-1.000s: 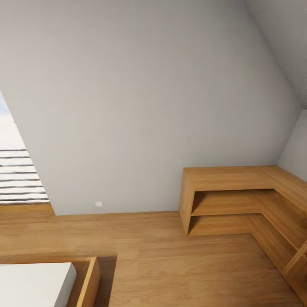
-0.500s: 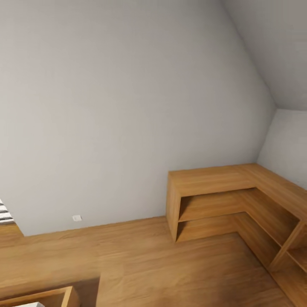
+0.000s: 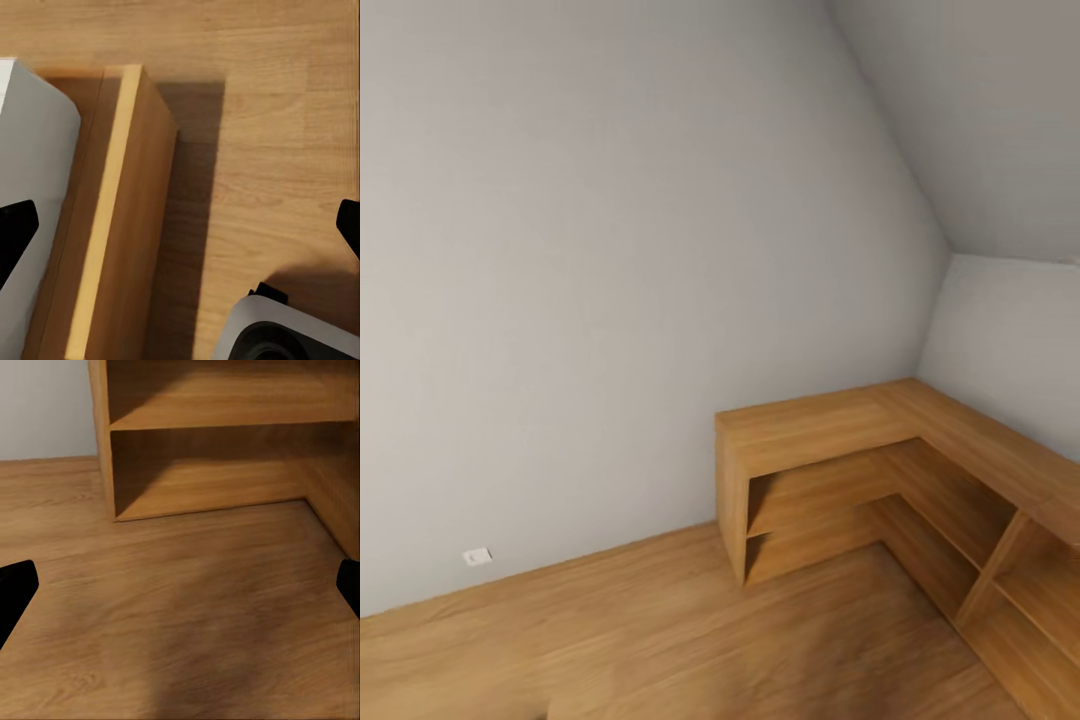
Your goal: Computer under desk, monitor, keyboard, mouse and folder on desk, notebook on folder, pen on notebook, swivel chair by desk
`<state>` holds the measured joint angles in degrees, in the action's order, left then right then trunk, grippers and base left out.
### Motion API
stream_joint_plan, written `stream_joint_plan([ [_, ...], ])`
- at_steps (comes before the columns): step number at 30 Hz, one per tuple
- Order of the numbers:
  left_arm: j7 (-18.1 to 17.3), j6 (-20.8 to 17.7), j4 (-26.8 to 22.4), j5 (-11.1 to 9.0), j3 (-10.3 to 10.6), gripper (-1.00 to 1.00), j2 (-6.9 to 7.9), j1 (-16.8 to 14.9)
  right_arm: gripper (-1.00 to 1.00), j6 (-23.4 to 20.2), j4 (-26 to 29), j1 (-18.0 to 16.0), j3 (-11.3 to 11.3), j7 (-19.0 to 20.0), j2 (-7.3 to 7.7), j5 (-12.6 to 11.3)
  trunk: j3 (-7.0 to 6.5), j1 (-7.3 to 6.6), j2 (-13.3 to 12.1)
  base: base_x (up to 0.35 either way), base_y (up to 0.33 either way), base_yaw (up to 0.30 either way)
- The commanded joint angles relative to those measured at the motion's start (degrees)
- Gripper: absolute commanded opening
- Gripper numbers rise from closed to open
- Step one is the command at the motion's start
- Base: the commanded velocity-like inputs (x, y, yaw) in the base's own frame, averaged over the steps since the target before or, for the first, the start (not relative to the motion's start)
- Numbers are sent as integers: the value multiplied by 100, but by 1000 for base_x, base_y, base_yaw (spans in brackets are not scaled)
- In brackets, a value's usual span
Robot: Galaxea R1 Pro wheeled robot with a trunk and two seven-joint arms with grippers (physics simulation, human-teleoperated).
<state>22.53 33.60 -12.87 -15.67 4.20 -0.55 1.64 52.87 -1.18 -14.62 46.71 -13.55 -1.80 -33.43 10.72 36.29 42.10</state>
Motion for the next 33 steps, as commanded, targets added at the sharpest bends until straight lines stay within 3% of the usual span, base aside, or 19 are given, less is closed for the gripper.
stream_joint_plan([
  [1, 32, 6, -14, -41, 46, 100, 3, 3, 100, 13, -11, -6, 49, -34, -5, -14, 7, 3, 6, 125, 0, -269],
  [23, 32, 3, 8, -41, 48, 100, 3, 3, 100, 5, -5, -6, 57, -50, -21, -31, 7, 3, 6, 24, 2, -270],
  [33, 28, -8, 17, -41, 47, 100, 3, 3, 100, 4, -5, -6, 59, -51, -22, -32, 7, 3, 6, 206, 136, -270],
])
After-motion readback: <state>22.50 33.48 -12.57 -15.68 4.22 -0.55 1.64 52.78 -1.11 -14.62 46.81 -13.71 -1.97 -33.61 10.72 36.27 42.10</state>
